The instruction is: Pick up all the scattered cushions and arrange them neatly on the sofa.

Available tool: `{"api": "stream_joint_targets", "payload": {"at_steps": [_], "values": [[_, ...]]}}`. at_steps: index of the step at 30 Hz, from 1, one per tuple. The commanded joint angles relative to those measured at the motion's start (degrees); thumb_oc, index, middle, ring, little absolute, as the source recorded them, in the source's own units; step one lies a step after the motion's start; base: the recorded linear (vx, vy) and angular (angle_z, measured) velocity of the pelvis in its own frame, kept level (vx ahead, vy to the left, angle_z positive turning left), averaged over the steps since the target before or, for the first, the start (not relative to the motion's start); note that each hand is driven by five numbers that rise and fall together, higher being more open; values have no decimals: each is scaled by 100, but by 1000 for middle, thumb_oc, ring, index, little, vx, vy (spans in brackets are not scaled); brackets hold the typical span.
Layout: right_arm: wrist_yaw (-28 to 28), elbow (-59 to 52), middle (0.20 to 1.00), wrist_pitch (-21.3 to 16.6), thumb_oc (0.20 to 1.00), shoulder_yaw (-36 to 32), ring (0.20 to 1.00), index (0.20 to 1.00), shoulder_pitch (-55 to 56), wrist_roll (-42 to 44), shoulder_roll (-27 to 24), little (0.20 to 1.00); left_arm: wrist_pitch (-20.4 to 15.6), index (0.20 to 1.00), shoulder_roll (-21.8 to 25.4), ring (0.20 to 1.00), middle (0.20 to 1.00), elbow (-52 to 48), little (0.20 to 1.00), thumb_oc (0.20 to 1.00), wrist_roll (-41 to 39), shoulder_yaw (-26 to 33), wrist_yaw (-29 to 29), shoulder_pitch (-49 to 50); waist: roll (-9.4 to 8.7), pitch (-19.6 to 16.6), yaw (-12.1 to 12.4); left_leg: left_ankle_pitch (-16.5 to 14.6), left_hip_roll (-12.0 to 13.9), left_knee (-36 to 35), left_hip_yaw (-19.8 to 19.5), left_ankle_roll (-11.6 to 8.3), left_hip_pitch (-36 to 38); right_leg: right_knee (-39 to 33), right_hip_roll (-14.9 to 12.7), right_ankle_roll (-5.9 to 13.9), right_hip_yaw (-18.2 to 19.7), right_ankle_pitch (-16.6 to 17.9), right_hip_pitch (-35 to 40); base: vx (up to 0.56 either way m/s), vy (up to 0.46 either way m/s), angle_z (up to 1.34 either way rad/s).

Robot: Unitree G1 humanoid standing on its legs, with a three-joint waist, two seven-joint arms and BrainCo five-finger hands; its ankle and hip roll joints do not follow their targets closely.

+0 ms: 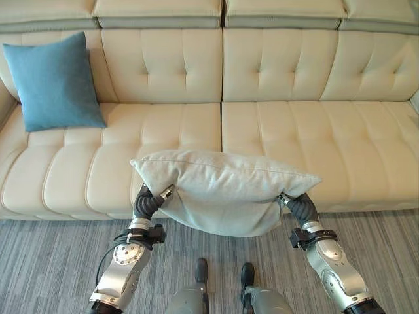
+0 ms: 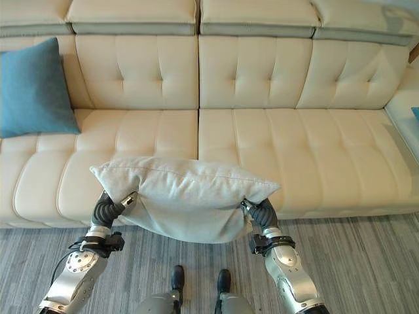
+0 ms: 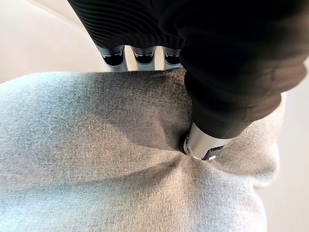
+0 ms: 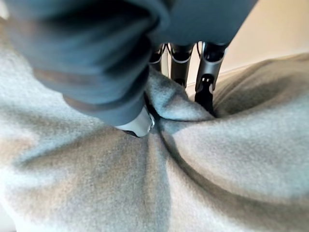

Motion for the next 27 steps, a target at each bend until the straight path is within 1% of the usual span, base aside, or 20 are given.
{"api": "stream_joint_targets", "payload": {"at_steps": [1,2,5,6,7,10,11,13,14,15,16,18,20,21,22,23,24,25,26,27], "values": [[502,-486,200,-297,200,203,200,200,-242,344,141,200,-330,200,92,200,200,-534,200,200,-58,-31,-384,-62,-111,-279,81,-1165,73,993,-2,-114,-205,59,-256,593,149,-114,231,23,45,-20],[502,-486,200,-297,200,203,200,200,-241,344,141,200,-330,200,92,200,200,-534,200,200,-58,-31,-384,-62,-111,-279,83,-1167,74,996,0,-114,-207,60,-255,593,152,-114,229,79,111,-28],[588,-495,200,-279,200,186,200,200,-261,322,156,200,-312,200,203,200,200,-556,200,200,70,108,-428,88,-132,-259,191,-1372,16,1232,77,86,-250,432,-365,784,308,129,89,124,167,-39],[657,-572,200,-270,200,159,200,200,-255,333,150,200,-300,200,260,200,200,-616,200,200,118,204,-451,159,-78,-176,189,-1478,-34,1296,36,229,-184,1054,-384,839,440,286,-94,94,152,-39],[657,-572,200,-269,200,159,200,200,-257,333,152,200,-299,200,262,200,200,-617,200,200,117,207,-451,158,-86,-191,187,-1449,-39,1276,39,228,-201,1047,-389,838,442,302,-117,109,156,-34],[720,-657,200,-273,200,149,200,200,-219,334,156,200,-296,200,276,200,200,-604,200,200,195,256,-469,180,1,-137,120,-1489,-84,1231,-62,287,-75,1555,-312,808,578,318,-388,114,98,-9],[735,-723,200,-257,200,139,200,200,-192,301,131,200,-288,200,234,200,200,-575,200,200,227,248,-479,152,63,-124,51,-1493,-115,1165,-152,281,70,1607,-142,679,627,60,-615,189,48,14],[695,-680,200,-294,200,187,200,200,-288,318,97,200,-299,200,229,200,200,-573,200,200,260,273,-432,118,77,-93,38,-1527,-103,1137,-132,239,163,1252,-154,591,448,-35,-792,242,-11,22],[673,-689,200,-293,200,205,200,200,-323,336,79,200,-290,200,229,200,200,-609,200,200,254,305,-413,137,73,-89,20,-1607,-94,1087,-129,221,289,988,-178,590,307,8,-935,396,-121,14],[710,-719,200,-268,200,232,200,200,-334,361,49,200,-304,200,163,200,200,-611,200,200,250,358,-419,162,65,-95,-56,-1710,-125,979,-187,166,623,388,-80,647,209,157,-1238,332,-100,8],[710,-721,200,-266,200,233,200,200,-331,361,44,200,-303,200,158,200,200,-613,200,200,250,359,-420,166,91,-82,-60,-1723,-102,971,-196,162,655,358,-59,643,191,162,-1194,382,-99,-2],[756,-748,200,-248,200,193,200,200,-308,321,-5,200,-346,200,55,200,200,-553,200,200,295,390,-430,148,141,-44,-147,-1821,-135,929,-334,99,950,-14,53,713,224,393,-1410,350,-105,18],[737,-758,200,-250,200,143,200,200,-266,248,-25,200,-359,200,-26,200,200,-476,200,200,331,360,-403,96,210,-57,-255,-1929,-74,785,-490,-8,1264,-111,77,777,270,501,-1656,409,-186,31],[749,-831,200,-251,200,66,200,200,-180,251,-33,200,-364,200,-44,200,200,-476,200,200,294,315,-442,60,183,-109,-290,-1931,-71,767,-605,-101,1371,-99,58,743,401,502,-1609,425,-255,42],[793,-862,200,-225,200,37,200,200,-118,273,-56,200,-375,200,-89,200,200,-496,200,200,224,261,-519,63,184,-131,-332,-1788,8,825,-665,-227,1427,18,65,672,440,609,-1552,298,-197,99],[794,-864,200,-224,200,35,200,200,-113,274,-59,200,-374,200,-90,200,200,-497,200,200,222,259,-521,66,191,-130,-341,-1787,15,821,-677,-232,1432,20,66,669,427,604,-1546,264,-216,123],[839,-886,200,-234,200,19,200,200,-97,272,-83,200,-396,200,-118,200,200,-509,200,200,188,222,-547,49,239,-163,-374,-1591,155,960,-649,-363,1422,135,64,618,368,611,-1539,283,-322,118],[853,-871,200,-274,200,-39,200,200,-28,276,-185,200,-390,200,-141,200,200,-529,200,200,127,181,-601,81,324,-178,-433,-1112,389,1427,-675,-511,1190,247,110,461,235,501,-1493,553,-558,75],[872,-853,200,-250,200,-196,200,200,62,235,-334,200,-368,200,-145,200,200,-551,200,200,78,198,-722,105,477,-289,-512,-472,728,1734,-615,-582,989,414,248,247,58,168,-1424,448,-460,38],[871,-857,200,-249,200,-198,200,200,67,235,-337,200,-368,200,-147,200,200,-552,200,200,78,196,-722,107,482,-295,-514,-473,732,1734,-619,-586,985,422,250,243,53,160,-1430,340,-294,18]]}}
